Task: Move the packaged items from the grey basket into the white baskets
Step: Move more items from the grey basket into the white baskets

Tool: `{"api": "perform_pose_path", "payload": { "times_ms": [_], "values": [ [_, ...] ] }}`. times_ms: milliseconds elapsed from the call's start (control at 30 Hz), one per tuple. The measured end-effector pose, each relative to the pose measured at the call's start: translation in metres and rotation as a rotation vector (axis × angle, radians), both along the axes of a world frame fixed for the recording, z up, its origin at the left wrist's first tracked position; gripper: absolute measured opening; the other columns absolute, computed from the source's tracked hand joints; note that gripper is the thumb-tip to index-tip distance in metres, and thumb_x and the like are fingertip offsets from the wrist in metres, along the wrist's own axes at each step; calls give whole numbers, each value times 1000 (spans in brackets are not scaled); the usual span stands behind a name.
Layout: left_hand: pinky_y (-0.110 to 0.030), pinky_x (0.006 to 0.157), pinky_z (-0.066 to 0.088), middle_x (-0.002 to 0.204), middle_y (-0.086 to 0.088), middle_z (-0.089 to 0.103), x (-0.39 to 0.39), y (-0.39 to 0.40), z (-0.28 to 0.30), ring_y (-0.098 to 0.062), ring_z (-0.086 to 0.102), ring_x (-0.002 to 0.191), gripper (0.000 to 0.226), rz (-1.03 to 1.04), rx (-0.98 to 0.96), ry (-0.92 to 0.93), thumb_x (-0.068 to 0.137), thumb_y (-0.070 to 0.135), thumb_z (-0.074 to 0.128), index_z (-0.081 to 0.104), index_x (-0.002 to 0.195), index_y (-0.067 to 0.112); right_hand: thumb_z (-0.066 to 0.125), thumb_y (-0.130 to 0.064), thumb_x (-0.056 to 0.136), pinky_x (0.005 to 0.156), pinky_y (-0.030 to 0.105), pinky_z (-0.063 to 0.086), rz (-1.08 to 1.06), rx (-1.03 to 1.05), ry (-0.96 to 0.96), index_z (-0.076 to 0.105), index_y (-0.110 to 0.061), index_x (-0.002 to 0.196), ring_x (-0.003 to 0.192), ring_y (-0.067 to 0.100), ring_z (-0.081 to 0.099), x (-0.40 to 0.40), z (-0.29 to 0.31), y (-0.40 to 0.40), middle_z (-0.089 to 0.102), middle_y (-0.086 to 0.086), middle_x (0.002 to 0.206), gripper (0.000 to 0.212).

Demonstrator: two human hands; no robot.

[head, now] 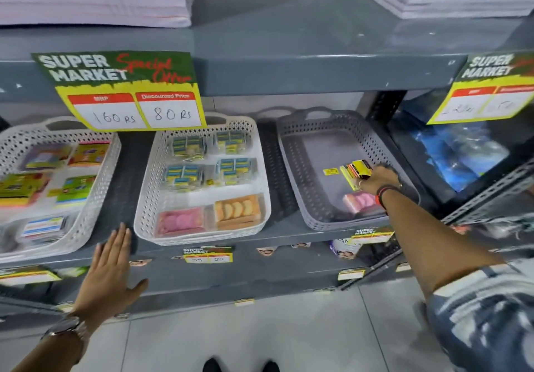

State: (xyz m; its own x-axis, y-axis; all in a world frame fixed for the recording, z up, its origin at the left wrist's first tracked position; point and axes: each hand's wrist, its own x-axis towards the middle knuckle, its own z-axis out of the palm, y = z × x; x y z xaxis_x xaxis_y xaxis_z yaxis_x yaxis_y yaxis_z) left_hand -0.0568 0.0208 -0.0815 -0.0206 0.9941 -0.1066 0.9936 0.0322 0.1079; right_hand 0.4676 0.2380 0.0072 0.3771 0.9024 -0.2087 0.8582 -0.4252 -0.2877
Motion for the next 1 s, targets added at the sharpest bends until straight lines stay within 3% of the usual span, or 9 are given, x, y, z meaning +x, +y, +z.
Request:
{"api": "perform_pose_path", "payload": {
  "times_ms": [167, 333, 400, 533, 633, 833, 900, 933, 1000],
  "values": [
    [-29, 116, -9, 154, -19, 22, -1, 0, 0, -12, -9, 145, 109, 10, -10, 17, 59, 53, 50, 16, 146, -2, 78, -59, 59, 103, 47, 42, -36, -159, -21, 50, 0, 129, 125, 41, 48, -7, 2, 8, 49, 26, 136, 96],
    [-29, 117, -8, 157, -15, 16, -3, -3, 0, -26, 11, 145, 103, 6, 39, 41, 65, 56, 40, 12, 148, 1, 86, -51, 52, 112, 51, 27, -125, -244, 65, 42, -4, 137, 137, 41, 34, -11, 7, 16, 37, 26, 147, 107],
    [-29, 117, -8, 157, -14, 14, -5, -3, -1, -29, 15, 144, 102, 4, 57, 43, 67, 56, 40, 11, 148, 1, 88, -46, 51, 113, 49, 30, -121, -214, 108, 50, -5, 131, 134, 39, 40, -14, 6, 22, 44, 23, 144, 97],
    [-32, 118, -6, 157, -16, 14, -7, -6, -1, -30, 16, 143, 99, -14, 78, 32, 70, 54, 42, 12, 148, -1, 75, -23, 78, 106, 37, 39, -95, -87, 254, 58, 5, 121, 124, 33, 53, -36, 19, 22, 55, 24, 134, 54],
    [-35, 119, -1, 157, -17, 13, -15, -18, -1, -29, 14, 144, 96, 9, 91, 2, 74, 51, 43, 10, 148, -1, 68, -19, 84, 95, 37, 45, -104, 96, 345, 66, 8, 109, 102, 22, 60, -55, 25, 30, 67, 20, 113, 36],
    [-37, 117, 6, 158, -15, 11, -35, -31, 4, -24, 12, 145, 93, 4, 82, -51, 76, 46, 46, 6, 149, 5, 66, -20, 83, 45, 24, 42, 167, 333, 510, 63, -10, 77, 71, 23, 60, -143, 70, 42, 57, 13, 79, 12],
    [-38, 117, 7, 158, -14, 11, -37, -30, 5, -25, 13, 145, 98, 0, 69, -70, 74, 41, 57, 7, 149, 4, 69, -16, 78, 63, 29, 51, 277, 385, 582, 65, -9, 74, 74, 23, 61, -180, 73, 44, 63, 20, 83, 9],
    [-38, 117, 7, 158, -14, 11, -40, -30, 5, -25, 13, 144, 103, 0, 65, -81, 71, 37, 65, 8, 149, 4, 69, -12, 78, 80, 38, 54, 335, 390, 610, 69, -4, 87, 90, 28, 64, -202, 69, 46, 67, 25, 98, 12],
    [-38, 116, 7, 158, -14, 10, -39, -30, 2, -25, 12, 145, 109, 7, 57, -103, 67, 36, 70, 6, 149, 5, 69, -16, 82, 107, 51, 40, 427, 262, 712, 59, -3, 121, 124, 31, 51, -243, 51, 52, 54, 21, 135, 43]
  ]
}}
